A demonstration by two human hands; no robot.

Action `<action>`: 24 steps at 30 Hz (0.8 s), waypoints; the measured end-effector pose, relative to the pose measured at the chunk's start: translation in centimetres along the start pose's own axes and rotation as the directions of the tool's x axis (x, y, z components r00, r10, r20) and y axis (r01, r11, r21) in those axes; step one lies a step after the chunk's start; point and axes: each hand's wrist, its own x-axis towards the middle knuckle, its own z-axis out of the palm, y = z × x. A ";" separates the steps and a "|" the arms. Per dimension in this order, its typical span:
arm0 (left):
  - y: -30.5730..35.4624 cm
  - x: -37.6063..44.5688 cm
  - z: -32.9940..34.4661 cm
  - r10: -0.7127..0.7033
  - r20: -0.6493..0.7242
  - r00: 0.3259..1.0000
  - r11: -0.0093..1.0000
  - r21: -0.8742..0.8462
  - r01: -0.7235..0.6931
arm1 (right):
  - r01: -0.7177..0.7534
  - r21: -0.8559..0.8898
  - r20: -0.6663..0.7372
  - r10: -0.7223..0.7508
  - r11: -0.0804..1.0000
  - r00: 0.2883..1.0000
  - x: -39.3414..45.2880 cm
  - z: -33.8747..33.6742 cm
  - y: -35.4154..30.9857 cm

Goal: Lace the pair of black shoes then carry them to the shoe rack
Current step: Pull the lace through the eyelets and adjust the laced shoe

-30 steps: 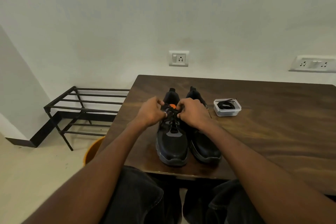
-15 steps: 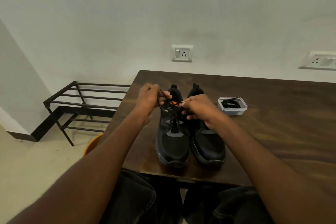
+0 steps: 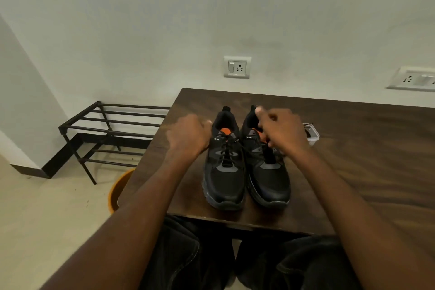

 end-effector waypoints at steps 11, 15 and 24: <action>1.0 0.7 2.1 0.403 0.225 0.887 0.915 -0.080 -0.395 | 0.307 -0.340 0.389 -0.164 0.889 0.906 0.4 5.4 -1.2; 1.3 1.3 2.1 0.373 0.200 0.906 0.927 -0.111 -0.357 | 0.342 -0.308 0.416 -0.198 0.887 0.888 0.7 5.4 -0.3; 0.3 1.5 2.6 0.336 0.164 0.928 0.918 -0.276 -0.283 | 0.341 -0.308 0.442 -0.184 0.888 0.878 0.5 5.5 -0.1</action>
